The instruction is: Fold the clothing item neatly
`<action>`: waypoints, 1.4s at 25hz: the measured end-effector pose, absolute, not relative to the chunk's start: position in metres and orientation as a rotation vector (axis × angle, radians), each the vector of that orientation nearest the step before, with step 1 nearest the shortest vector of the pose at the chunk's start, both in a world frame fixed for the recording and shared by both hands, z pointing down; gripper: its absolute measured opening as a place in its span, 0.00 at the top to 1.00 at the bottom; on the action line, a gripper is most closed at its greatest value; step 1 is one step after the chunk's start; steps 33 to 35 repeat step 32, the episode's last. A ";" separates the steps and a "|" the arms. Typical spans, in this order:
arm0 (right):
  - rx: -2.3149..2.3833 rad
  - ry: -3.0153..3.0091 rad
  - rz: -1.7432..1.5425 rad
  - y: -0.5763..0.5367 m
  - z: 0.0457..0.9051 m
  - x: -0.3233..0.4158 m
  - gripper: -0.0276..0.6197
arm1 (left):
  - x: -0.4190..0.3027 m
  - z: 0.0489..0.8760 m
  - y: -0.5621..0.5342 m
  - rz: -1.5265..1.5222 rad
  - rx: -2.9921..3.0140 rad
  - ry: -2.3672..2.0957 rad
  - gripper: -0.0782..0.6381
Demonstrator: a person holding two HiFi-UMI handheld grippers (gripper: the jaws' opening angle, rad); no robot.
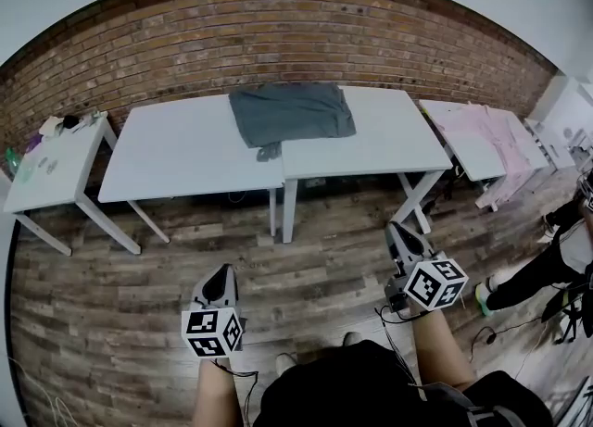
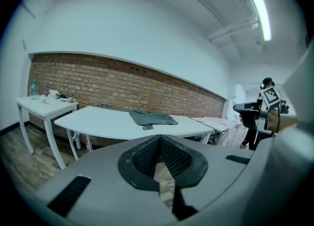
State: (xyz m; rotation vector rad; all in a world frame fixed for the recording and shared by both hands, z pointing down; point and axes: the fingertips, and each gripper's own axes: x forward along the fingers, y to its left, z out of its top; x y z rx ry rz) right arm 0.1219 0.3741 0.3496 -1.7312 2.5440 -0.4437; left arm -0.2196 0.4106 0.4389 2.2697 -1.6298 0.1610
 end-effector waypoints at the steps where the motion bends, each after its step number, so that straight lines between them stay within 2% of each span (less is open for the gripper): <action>1: -1.725 2.534 -0.449 0.379 0.349 0.123 0.96 | -0.216 0.437 0.415 0.176 2.282 -1.632 0.89; 13: -1.649 2.582 -0.389 0.409 0.352 0.194 0.96 | -0.109 0.415 0.435 0.284 2.348 -1.657 0.89; 17: -1.636 2.608 -0.374 0.415 0.358 0.214 0.96 | -0.083 0.398 0.446 0.230 2.348 -1.691 0.89; 35: -1.569 2.665 -0.403 0.413 0.371 0.224 0.96 | -0.073 0.399 0.443 0.279 2.243 -1.761 0.89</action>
